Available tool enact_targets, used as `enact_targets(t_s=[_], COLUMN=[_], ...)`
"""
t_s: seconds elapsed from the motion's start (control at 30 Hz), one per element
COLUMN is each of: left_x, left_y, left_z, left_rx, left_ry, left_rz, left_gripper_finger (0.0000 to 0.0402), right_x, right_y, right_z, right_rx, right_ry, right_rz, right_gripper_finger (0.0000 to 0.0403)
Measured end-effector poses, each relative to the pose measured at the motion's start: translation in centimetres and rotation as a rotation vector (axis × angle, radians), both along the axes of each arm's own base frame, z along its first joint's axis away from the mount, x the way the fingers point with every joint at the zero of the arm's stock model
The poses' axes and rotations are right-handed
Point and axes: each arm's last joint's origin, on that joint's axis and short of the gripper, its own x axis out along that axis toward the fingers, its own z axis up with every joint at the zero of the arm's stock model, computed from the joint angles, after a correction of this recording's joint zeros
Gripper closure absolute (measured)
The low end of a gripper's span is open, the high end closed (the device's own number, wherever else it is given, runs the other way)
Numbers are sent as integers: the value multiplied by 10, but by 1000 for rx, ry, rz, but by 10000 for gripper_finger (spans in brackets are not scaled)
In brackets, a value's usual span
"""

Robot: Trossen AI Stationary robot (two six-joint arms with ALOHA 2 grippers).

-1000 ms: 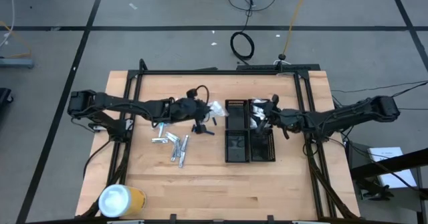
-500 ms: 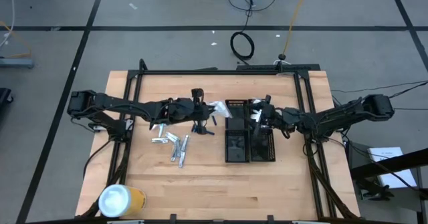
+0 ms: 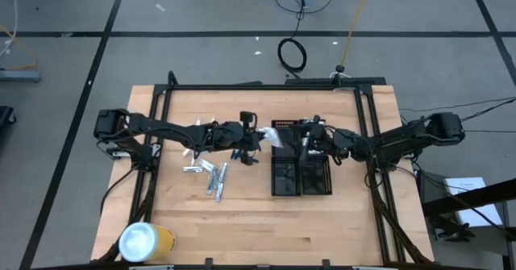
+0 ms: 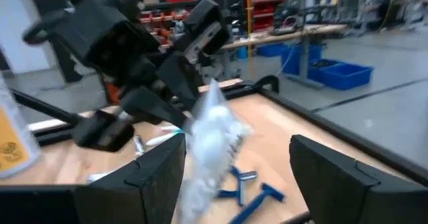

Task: Pick & Place Travel size toiletries
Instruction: Put the cotton pack into the top right black basket

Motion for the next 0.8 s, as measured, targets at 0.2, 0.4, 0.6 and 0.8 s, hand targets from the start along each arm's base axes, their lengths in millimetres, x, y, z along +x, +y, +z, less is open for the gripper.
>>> enact_targets(t_s=[0.2,0.4,0.6,0.8], left_x=[2,1,2,3], left_y=[0,0,-3,-6], left_z=[-2,-1,0,2], left_rx=[16,9,4,1], left_ry=[5,-2,-20,-42], left_rz=[0,12,4,-11], left_gripper_finger=[399,397,397,396], right_x=[13,15,15,19], right_y=[-2,-2,-2,-2], right_z=[5,4,-5,-10], right_rx=[24,39,58,57], right_ry=[41,62,141,141], right_rz=[36,38,32,31], right_gripper_finger=[145,146,148,149])
